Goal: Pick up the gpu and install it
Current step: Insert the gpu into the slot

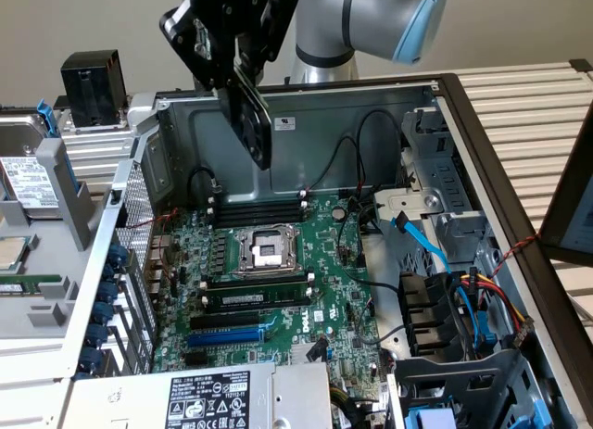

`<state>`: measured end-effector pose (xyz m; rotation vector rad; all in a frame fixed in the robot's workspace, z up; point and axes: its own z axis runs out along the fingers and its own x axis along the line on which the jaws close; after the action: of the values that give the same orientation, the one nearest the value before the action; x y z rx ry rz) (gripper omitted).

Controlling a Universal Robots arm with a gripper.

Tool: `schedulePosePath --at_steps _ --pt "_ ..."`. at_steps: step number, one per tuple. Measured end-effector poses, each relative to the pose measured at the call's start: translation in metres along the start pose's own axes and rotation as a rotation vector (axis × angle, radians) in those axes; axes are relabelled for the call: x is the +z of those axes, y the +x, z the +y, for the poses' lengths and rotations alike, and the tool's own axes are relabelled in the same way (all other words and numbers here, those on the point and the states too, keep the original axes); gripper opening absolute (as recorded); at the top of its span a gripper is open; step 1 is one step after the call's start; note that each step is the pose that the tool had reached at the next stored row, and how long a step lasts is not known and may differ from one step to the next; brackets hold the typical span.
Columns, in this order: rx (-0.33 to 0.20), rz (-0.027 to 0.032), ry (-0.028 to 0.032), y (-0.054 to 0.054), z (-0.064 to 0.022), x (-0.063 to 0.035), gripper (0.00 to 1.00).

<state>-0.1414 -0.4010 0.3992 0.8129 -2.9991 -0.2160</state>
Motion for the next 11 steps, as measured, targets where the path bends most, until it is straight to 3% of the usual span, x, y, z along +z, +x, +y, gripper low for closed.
schedulePosePath --at_steps 11 --pt "-0.199 0.0288 -0.0087 0.0000 0.0000 0.0000 0.28"
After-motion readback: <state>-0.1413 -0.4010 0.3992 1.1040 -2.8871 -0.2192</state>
